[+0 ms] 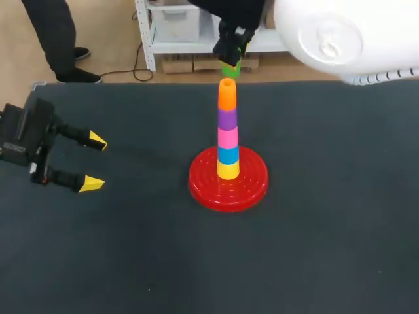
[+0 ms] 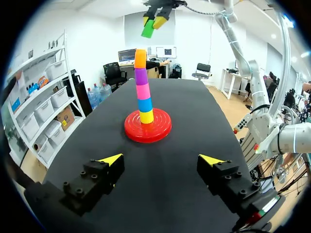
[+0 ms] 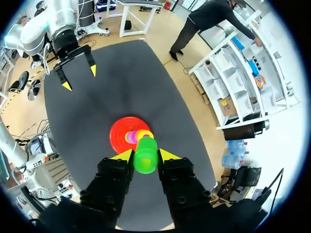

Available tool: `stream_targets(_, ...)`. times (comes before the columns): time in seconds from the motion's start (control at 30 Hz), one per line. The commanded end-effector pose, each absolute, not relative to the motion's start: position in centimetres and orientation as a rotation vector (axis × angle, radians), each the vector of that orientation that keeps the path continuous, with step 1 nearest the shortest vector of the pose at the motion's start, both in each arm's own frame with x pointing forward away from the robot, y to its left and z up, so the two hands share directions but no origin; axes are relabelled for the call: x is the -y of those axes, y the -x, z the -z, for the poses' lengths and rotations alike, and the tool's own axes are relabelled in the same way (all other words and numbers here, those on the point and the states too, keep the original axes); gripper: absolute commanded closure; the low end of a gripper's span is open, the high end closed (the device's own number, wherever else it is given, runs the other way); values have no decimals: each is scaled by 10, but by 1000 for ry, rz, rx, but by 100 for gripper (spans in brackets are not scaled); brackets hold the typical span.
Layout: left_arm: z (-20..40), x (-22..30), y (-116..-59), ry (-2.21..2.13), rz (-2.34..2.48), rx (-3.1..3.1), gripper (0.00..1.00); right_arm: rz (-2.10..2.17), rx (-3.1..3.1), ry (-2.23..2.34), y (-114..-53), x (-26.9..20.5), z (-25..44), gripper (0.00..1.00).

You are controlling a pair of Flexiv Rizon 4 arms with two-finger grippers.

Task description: Pick up and stack the cylinders on the red base in this order: pink,purple,orange,green

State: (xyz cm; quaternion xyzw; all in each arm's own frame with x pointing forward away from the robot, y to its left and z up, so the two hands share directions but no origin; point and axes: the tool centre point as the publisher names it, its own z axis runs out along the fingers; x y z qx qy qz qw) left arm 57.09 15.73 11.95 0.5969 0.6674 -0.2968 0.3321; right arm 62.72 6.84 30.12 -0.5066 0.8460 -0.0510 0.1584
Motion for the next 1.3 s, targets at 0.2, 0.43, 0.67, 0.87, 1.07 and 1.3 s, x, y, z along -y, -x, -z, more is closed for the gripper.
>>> stream_targets(0.2, -118, -158, -570, -1557, 774, -1739, 0, 135, -2428, 1493, -621, -75, -295, 100)
stream_targets(0.43, -118, -158, -570, -1557, 774, -1739, 0, 125, -2450, 1493, -622, -76, -284, 100)
stream_targets(0.67, -118, -158, -570, -1557, 774, -1739, 0, 121, -2462, 1482, -629, -76, -278, 100)
stream_targets(0.87, -118, -158, -570, -1557, 774, -1739, 0, 132, -2462, 1464, -635, -76, -276, 100)
stream_targets(1.07, -118, -158, -570, -1557, 774, -1739, 0, 142, -2457, 1460, -637, -77, -276, 100)
stream_targets(1.3, -118, -158, -570, -1557, 774, -1739, 0, 150, -2461, 1451, -640, -76, -277, 100)
